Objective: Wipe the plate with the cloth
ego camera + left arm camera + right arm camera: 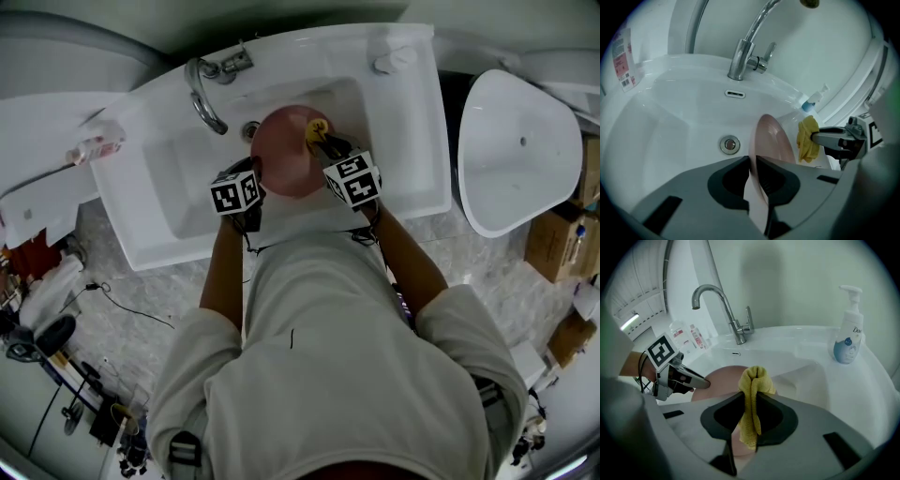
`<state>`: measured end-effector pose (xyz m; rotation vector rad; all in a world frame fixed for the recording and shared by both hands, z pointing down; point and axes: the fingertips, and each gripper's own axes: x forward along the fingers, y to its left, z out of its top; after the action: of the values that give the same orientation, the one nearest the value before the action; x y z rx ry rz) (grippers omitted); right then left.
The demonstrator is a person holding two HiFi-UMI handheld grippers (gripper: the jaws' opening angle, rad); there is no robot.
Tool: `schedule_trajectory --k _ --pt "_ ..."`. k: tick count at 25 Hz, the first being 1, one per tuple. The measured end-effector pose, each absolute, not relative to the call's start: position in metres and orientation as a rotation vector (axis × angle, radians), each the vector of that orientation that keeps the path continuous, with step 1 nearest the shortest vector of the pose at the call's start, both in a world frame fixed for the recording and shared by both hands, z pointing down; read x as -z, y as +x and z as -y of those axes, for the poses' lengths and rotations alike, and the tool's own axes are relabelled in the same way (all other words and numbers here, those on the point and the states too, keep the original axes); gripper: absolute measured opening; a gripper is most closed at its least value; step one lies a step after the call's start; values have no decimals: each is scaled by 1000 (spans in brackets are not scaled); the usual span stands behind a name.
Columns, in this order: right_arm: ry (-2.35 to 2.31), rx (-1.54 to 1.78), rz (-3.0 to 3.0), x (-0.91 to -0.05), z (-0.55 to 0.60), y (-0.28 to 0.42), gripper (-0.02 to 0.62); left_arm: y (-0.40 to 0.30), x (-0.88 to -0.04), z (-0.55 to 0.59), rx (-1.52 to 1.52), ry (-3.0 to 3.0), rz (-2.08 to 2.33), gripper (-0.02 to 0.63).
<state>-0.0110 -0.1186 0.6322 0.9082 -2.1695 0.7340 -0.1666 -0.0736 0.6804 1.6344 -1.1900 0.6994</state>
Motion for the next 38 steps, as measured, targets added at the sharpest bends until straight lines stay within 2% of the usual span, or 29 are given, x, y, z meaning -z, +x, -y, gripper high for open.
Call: schedule_trajectory --k 20,38 --pt "862 -854 2107 -690 148 -32 75 -167 -647 70 -782 1685 1224 69" --pt "839 -854 2118 -696 152 -51 75 -158 -637 71 -851 1767 1207 78"
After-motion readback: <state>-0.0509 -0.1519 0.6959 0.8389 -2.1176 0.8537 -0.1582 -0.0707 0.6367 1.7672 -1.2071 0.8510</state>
